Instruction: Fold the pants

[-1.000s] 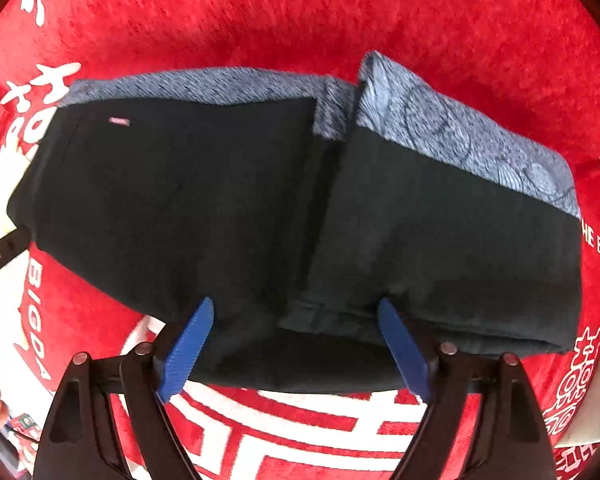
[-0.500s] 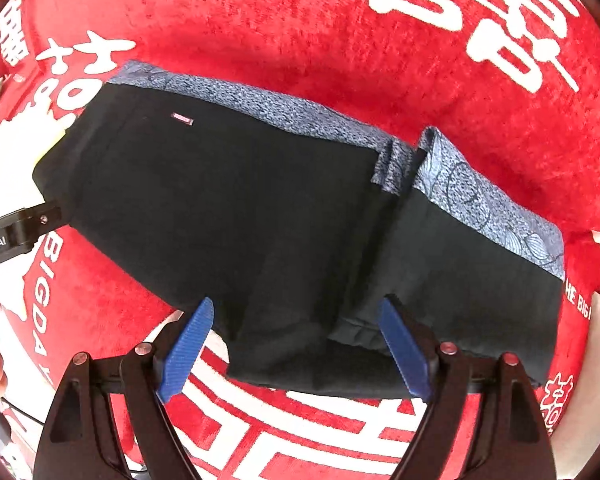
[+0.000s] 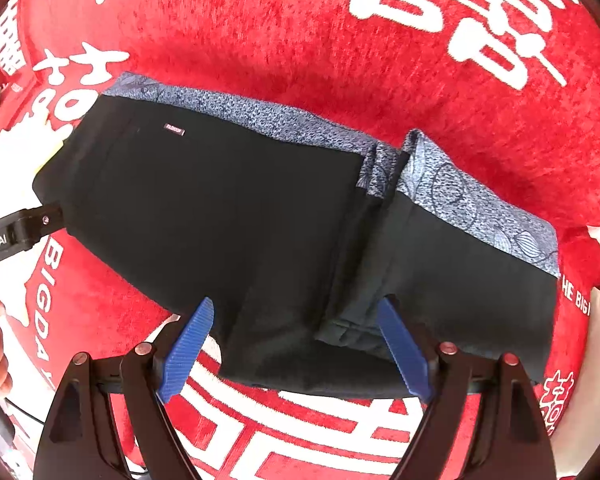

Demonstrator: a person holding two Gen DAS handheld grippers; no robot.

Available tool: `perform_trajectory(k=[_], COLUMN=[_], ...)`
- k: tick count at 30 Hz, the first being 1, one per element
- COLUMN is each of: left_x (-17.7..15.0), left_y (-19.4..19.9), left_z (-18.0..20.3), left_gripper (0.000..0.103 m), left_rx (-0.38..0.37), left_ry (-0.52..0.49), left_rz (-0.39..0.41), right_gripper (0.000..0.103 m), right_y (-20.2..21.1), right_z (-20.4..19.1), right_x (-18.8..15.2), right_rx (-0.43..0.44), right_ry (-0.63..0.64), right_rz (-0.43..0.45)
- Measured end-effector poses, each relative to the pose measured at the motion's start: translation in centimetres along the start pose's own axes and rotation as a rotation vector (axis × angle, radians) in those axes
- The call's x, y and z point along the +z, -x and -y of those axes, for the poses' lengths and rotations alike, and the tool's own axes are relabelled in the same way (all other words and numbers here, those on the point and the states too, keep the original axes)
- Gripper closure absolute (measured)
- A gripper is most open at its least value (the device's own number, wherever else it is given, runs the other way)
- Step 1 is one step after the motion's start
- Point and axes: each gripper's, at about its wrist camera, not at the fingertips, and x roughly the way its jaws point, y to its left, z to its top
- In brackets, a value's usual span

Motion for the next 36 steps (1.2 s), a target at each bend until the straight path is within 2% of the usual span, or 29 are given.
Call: perform_trajectory(k=[3, 4, 8, 12, 15, 25, 30, 34, 35, 36], left_x=[-0.2, -0.2, -0.7, -1.6, -1.0, -0.3, -0.3, -0.1, -0.1, -0.1], left_y=[-0.1, -0.3, -1.2, -1.3, -2.0, -2.4, -3.6, -3.7, -3.6, -3.4], left_z=[-1.2, -1.6, -2.6, -3.6, -4.1, -3.7, -2.9, -1.1, -0.8, -0.7], left_gripper=[0.005, 0.010, 0.018, 0.018, 0.019, 0.018, 0.018, 0.020, 0.038, 0.051], left_rx=[-0.090, -0.109, -0.159, -0.213, -0.263, -0.338, -0.306, -0.221, -0.191, -0.134], left_ry=[0.065, 0.077, 0.117, 0.171, 0.215, 0.275, 0.236, 0.202, 0.198, 0.190], left_rz=[0.010, 0.009, -0.007, 0.005, 0.016, 0.061, 0.050, 0.074, 0.079, 0.085], right_gripper=[0.016, 0.016, 0.016, 0.016, 0.016, 0.016, 0.016, 0.016, 0.016, 0.016], right_y=[0.4, 0.5, 0.8, 0.7, 0.5, 0.7, 0.4, 0.2, 0.2, 0.2], right_z=[0.4, 0.6, 0.6, 0.4, 0.1, 0.2, 0.2, 0.2, 0.1, 0.2], right_x=[-0.5, -0.7, -1.1, -1.4, -1.6, -1.3, -1.0, -0.5, -0.3, 0.0], right_rx=[0.013, 0.024, 0.049, 0.070, 0.086, 0.112, 0.122, 0.142, 0.145, 0.145], right_ry=[-0.012, -0.017, -0.027, -0.026, -0.025, -0.032, -0.050, -0.056, -0.055, -0.054], right_rz=[0.006, 0.010, 0.018, 0.018, 0.018, 0.043, 0.045, 0.045, 0.046, 0.047])
